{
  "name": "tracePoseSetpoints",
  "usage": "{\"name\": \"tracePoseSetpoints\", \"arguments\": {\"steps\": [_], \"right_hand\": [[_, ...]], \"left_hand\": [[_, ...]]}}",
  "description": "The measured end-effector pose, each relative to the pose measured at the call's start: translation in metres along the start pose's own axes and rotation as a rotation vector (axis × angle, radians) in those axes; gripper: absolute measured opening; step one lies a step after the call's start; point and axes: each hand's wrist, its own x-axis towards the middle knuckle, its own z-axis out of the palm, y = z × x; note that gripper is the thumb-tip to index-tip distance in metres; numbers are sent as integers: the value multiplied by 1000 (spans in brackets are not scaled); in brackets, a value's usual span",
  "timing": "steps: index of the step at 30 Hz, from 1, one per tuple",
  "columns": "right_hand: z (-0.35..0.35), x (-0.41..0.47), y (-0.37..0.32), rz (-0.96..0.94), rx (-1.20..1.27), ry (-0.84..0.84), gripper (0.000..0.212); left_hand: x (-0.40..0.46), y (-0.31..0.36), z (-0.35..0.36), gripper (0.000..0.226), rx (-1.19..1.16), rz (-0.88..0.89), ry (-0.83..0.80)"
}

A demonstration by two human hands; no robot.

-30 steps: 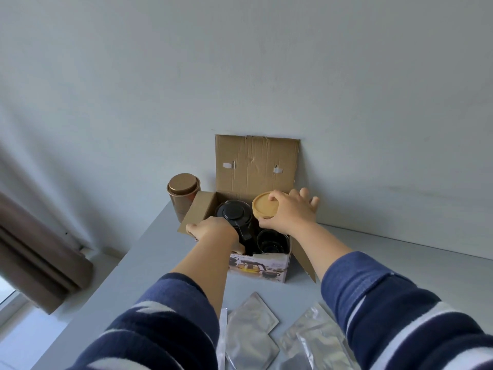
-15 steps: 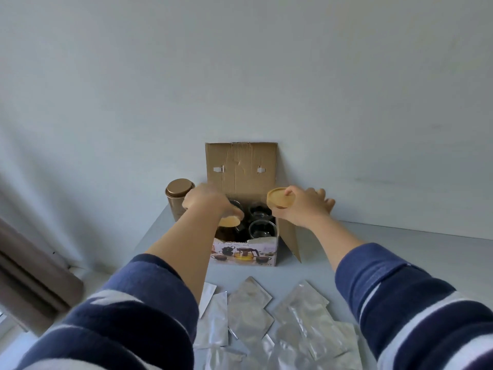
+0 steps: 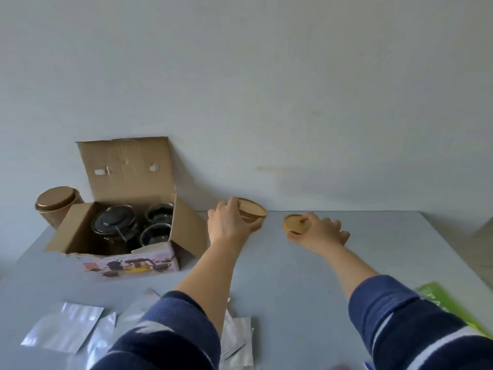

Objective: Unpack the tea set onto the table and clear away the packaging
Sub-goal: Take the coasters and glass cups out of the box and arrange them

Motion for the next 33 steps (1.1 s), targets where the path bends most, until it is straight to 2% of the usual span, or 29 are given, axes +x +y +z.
{"name": "tracePoseSetpoints", "arguments": {"steps": [3,6,12,17,22,29,33], "right_hand": [[12,28,52,11,-15,-13,53],[28,58,89,-26,-21,22,57],[62,111,108,-164,-35,133,64],[74,140,94,-152,30,144,65],[71,150,87,-116,32,78,63],[59,138,85,-49,189,51,61],[58,103,98,-58,175,41,61]], "left_hand": [[-9,19,66,63,-77,-31,-28],[-15,27,123,65,-104,-23,28],[4,13,193,64,-122,-5,146],[30,15,201,64,-114,-45,123],[40,15,200,65,-70,-92,86],[33,23,189,65,-70,-95,136],[-5,26,176,62,-91,-53,171]]}}
